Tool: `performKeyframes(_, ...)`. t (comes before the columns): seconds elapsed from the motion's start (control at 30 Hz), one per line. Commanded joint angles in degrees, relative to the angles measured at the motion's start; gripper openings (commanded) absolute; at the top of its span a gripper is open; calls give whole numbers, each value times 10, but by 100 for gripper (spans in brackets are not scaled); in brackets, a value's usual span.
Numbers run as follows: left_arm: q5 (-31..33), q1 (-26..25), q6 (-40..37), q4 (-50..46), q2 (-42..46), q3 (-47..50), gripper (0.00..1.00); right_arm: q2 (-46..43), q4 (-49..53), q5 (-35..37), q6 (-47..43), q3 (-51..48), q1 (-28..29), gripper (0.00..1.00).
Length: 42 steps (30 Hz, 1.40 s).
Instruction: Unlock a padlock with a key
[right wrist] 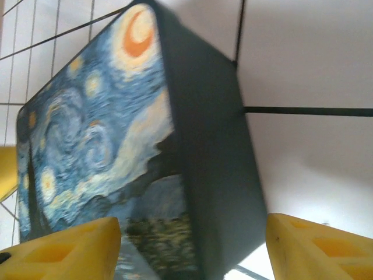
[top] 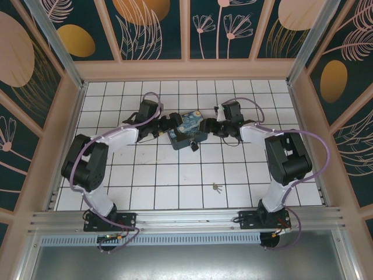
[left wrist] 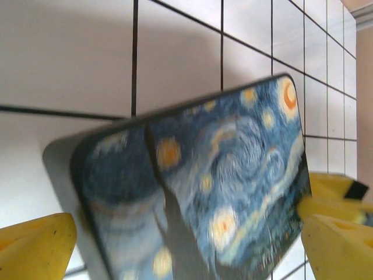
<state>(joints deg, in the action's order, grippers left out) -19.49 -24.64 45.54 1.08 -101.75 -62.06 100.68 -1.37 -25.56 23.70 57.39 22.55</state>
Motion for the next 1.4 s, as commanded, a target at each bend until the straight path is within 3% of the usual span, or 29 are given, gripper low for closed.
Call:
performKeyframes(0.0, 0, 5, 5, 30, -34, -44, 98, -3, -15, -2, 8, 7, 17, 66)
performKeyframes(0.27, -6, 26, -6, 14, -55, -83, 98, -19, 11, 25, 15, 7, 22, 67)
performKeyframes(0.53, 167, 11, -82, -155, 85, 10, 98, -141, 156, 54, 90, -54, 5, 64)
performKeyframes(0.6, 224, -30, -84, -207, 116, 31, 98, -187, 189, 70, 146, -103, 14, 60)
performKeyframes(0.77, 226, -189, -26, -231, 153, 60, 93, -329, 189, 80, 269, -248, 38, 53)
performKeyframes(0.87, 245, -289, -17, -247, 150, 37, 91, -396, 212, 107, 262, -285, 21, 51)
performKeyframes(1.03, 245, -404, -53, -210, 94, -1, 78, -384, 266, 122, 167, -262, -67, 37)
performKeyframes(1.2, 249, -425, -44, -188, 64, -21, 77, -395, 294, 129, 119, -236, -101, 37)
performKeyframes(1.37, 226, -425, -97, -167, 49, -23, 63, -397, 304, 132, 103, -243, -108, 36)
